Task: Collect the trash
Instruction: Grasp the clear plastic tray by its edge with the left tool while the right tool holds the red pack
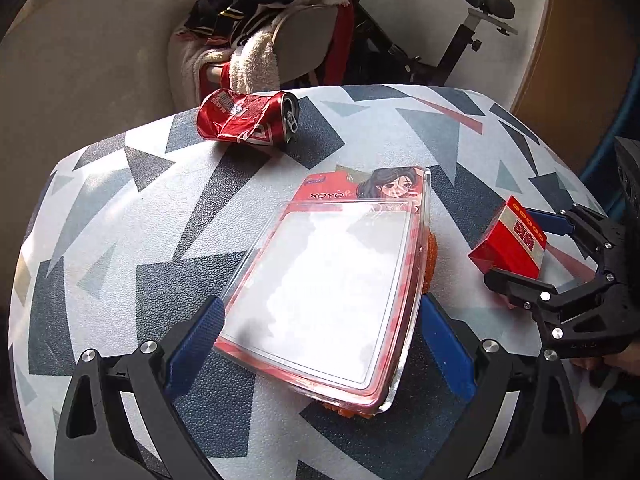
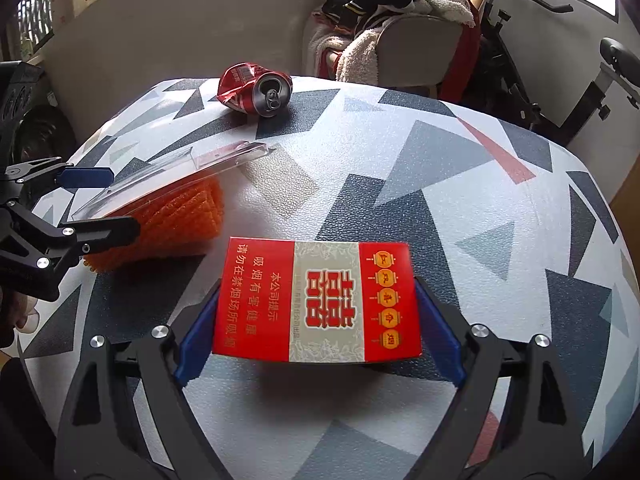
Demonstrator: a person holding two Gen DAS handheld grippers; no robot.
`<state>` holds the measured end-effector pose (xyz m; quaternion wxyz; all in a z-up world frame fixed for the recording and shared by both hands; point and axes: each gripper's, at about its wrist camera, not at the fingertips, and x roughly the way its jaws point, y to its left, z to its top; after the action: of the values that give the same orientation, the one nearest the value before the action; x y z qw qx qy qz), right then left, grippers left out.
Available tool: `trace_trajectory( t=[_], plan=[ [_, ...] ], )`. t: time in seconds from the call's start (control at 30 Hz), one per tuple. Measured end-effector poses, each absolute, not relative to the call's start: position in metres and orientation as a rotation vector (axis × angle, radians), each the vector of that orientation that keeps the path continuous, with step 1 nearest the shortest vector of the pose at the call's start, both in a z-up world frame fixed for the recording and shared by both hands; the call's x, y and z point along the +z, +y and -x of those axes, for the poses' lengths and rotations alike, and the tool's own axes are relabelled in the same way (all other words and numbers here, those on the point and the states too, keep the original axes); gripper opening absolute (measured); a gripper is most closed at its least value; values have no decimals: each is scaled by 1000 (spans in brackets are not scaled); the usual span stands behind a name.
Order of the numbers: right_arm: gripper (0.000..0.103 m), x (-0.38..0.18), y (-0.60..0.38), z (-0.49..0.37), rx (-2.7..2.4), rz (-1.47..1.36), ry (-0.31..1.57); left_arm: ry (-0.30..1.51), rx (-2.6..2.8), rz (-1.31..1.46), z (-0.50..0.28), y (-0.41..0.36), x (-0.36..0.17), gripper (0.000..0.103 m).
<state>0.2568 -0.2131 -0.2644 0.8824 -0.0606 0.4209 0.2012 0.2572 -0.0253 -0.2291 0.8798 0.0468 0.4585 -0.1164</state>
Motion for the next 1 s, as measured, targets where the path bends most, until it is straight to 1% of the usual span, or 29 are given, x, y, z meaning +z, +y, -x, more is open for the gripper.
trace_trajectory(
  t=[0.03, 0.07, 0.1, 0.13, 0.23, 0.3, 0.33, 0.37, 0.4, 0.47, 0.53, 0.63, 0.7, 0.73, 0.77, 1.0],
  plan=[
    [87, -265, -213, -257, 421, 127, 877, 961, -249, -90, -259, -24, -229, 94],
    [87, -265, -213, -257, 422, 126, 877, 965, -258, -81, -260, -22, -229, 89],
    [87, -265, -213, -257, 424, 125, 877, 974, -274, -63, -261, -20, -229, 83],
    [87, -265, -214, -257, 425, 125, 878, 978, -284, -45, -262, -17, -227, 82],
    [87, -265, -213, -257, 427, 127, 880, 982, -306, 24, -262, -6, -221, 76],
    [87, -265, -212, -257, 428, 130, 880, 972, -319, 62, -263, 2, -214, 64],
    [87, -266, -212, -257, 429, 130, 880, 967, -324, 79, -263, 7, -210, 61],
    [87, -266, -212, -257, 431, 131, 881, 965, -325, 100, -264, 12, -205, 56],
    [87, -266, -212, -257, 432, 131, 882, 965, -325, 119, -264, 17, -202, 53],
    [87, -266, -213, -256, 432, 131, 881, 955, -318, 153, -265, 29, -193, 46],
    [87, -266, -213, -256, 431, 130, 883, 946, -296, 153, -265, 40, -187, 43],
    [87, -266, -213, -257, 432, 128, 887, 934, -250, 135, -265, 55, -181, 35],
    [87, -266, -213, -258, 433, 127, 888, 915, -211, 126, -265, 67, -176, 23],
    [87, -266, -213, -258, 433, 127, 887, 904, -189, 117, -266, 73, -173, 20],
    [87, -266, -213, -258, 433, 127, 888, 899, -174, 110, -267, 78, -172, 18],
    [87, -268, -210, -259, 433, 134, 895, 928, -113, 45, -273, 96, -178, 17]
  ],
)
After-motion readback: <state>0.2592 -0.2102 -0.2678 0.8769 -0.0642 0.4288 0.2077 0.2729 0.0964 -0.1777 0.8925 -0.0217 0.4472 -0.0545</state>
